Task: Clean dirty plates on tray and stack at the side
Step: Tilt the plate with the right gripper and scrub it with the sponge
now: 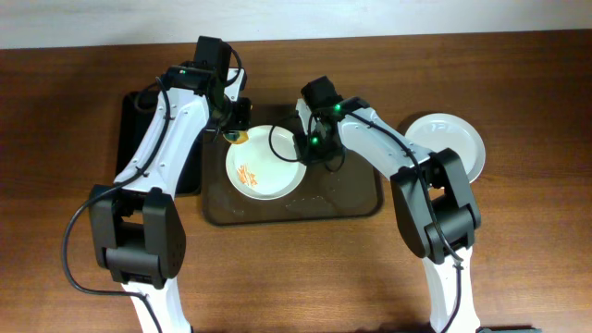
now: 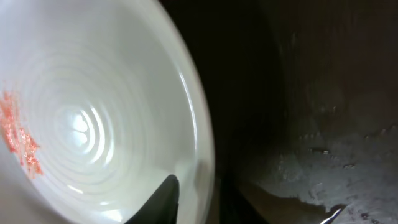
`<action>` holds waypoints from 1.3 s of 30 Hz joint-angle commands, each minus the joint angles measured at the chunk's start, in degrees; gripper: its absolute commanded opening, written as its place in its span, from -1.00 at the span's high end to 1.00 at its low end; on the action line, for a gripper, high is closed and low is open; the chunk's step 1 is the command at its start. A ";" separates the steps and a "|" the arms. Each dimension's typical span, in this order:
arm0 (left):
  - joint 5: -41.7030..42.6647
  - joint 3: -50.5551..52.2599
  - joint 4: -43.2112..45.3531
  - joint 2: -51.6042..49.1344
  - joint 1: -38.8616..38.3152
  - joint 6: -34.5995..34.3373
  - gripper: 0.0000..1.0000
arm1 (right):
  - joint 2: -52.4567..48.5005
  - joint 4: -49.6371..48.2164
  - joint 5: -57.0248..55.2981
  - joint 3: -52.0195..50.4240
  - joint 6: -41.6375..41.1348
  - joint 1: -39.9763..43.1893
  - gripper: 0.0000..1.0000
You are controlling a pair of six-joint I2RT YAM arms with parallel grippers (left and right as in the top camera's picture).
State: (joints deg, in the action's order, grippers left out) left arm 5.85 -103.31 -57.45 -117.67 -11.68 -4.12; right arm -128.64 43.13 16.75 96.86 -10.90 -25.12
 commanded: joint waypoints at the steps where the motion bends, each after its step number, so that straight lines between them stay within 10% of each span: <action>1: 0.81 0.20 0.11 -1.57 -0.31 -0.57 0.98 | -1.29 0.35 0.61 0.81 -4.68 0.00 0.70; 21: 0.85 0.20 -0.28 -7.85 -0.33 -0.59 0.98 | -1.29 6.14 -6.73 0.81 -34.73 0.87 0.92; 39: 1.33 7.69 8.11 -8.98 -1.46 -6.29 0.98 | -1.29 1.40 -8.24 0.81 -34.38 1.64 0.92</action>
State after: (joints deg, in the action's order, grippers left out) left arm 8.19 -99.22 -52.69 -126.02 -12.84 -6.35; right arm -128.97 44.49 11.16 97.95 -45.04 -23.79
